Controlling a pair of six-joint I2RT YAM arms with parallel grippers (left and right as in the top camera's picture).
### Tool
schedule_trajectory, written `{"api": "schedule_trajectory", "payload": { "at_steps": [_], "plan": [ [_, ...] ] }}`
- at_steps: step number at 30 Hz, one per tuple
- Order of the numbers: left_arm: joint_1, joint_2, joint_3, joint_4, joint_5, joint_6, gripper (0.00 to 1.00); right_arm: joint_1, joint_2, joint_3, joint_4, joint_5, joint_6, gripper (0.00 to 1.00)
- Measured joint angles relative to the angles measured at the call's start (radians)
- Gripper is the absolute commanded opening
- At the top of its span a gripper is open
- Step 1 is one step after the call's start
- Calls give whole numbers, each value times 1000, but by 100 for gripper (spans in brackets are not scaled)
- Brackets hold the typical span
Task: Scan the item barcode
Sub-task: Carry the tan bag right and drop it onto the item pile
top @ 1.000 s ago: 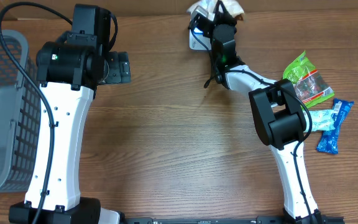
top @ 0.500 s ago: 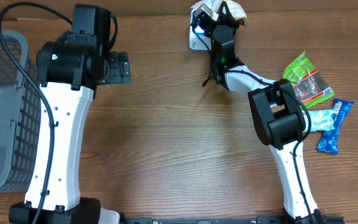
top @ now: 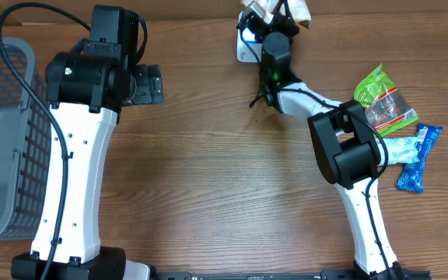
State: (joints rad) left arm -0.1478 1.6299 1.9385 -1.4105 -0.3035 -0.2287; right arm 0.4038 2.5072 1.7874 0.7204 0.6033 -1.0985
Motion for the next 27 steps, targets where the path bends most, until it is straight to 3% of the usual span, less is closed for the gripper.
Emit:
{"api": "schedule_trajectory", "payload": {
  "at_steps": [6,12,16,19,23,27],
  "plan": [
    [0,0,0,-1,0,0,100,40,-156,-4,-462,14,-21,4],
    [0,0,0,0,0,0,99,114,-403,-2,-800,19,82,4],
    [0,0,0,0,0,0,100,185,-536,15,-1111,17,180,4],
    [0,0,0,0,0,0,99,244,-564,28,-1410,-15,296,4],
    [0,0,0,0,0,0,99,285,-536,16,-1749,-195,389,4],
    [0,0,0,0,0,0,100,290,-521,6,-1897,-313,463,4]
  ]
}}
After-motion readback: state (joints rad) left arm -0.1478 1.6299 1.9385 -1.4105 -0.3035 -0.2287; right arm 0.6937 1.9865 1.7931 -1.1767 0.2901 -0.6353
